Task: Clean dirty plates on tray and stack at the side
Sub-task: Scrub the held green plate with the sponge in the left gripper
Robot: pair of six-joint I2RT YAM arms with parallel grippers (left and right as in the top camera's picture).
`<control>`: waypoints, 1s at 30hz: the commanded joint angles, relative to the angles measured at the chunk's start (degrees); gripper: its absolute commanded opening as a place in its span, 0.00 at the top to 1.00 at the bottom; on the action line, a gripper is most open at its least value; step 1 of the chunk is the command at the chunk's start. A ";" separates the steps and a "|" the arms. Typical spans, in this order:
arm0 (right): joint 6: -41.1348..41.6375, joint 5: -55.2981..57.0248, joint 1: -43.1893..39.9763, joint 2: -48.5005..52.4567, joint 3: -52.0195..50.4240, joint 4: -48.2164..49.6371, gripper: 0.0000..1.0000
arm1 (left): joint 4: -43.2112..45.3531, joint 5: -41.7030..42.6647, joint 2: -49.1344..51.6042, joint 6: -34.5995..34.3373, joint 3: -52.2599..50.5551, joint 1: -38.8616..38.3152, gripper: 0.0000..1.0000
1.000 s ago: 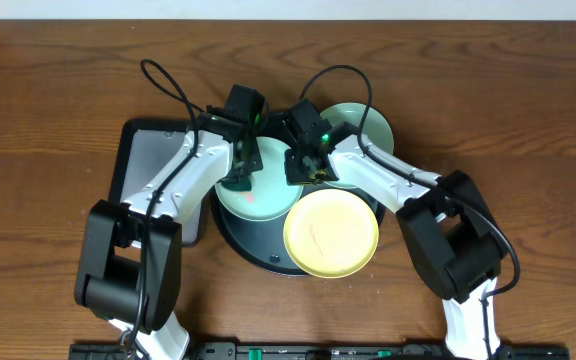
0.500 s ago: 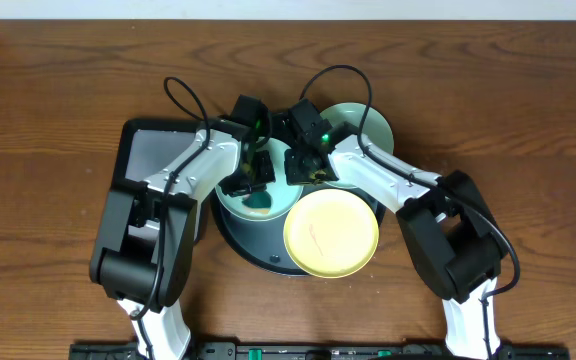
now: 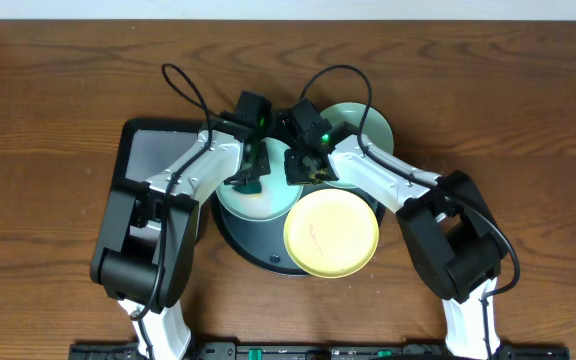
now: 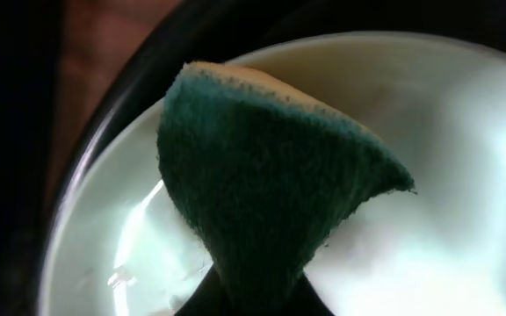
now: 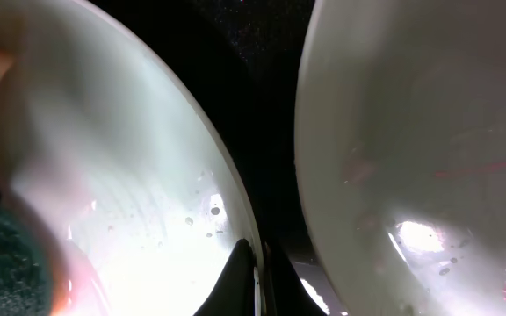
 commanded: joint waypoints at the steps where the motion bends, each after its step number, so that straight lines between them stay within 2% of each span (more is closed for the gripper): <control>1: -0.42 1.40 0.50 2.71 -0.13 -0.04 0.98 | -5.03 -4.35 1.07 -4.83 -0.31 0.42 0.93; 3: -0.42 1.42 0.48 2.71 -0.13 -0.04 0.98 | -7.34 -0.44 1.07 -4.24 -0.31 0.42 0.93; 7: -0.42 1.40 0.50 2.71 -0.13 -0.07 0.99 | -8.13 14.73 1.07 4.26 -0.31 0.42 0.93; 10: -0.39 1.38 0.50 2.71 -0.13 -0.02 0.99 | -7.21 22.49 1.07 6.34 -0.31 0.42 0.92; 14: -0.39 1.40 0.50 2.71 -0.13 -0.07 0.99 | -3.32 20.15 1.07 6.01 -0.31 0.61 0.92; 21: -0.39 1.40 0.50 2.71 -0.13 -0.11 0.99 | 3.39 1.09 1.07 -0.50 -0.31 2.62 0.93; 24: -0.39 1.40 0.50 2.71 -0.13 -0.26 0.99 | 1.46 -2.23 1.07 -2.38 -0.31 3.28 0.92; 27: -0.39 1.40 0.50 2.71 -0.13 -0.26 0.99 | -4.33 -2.03 1.07 -6.47 -0.31 3.43 0.93; 30: -0.39 1.40 0.50 2.71 -0.13 -0.22 0.98 | -9.66 1.16 1.07 -7.02 -0.31 3.19 0.92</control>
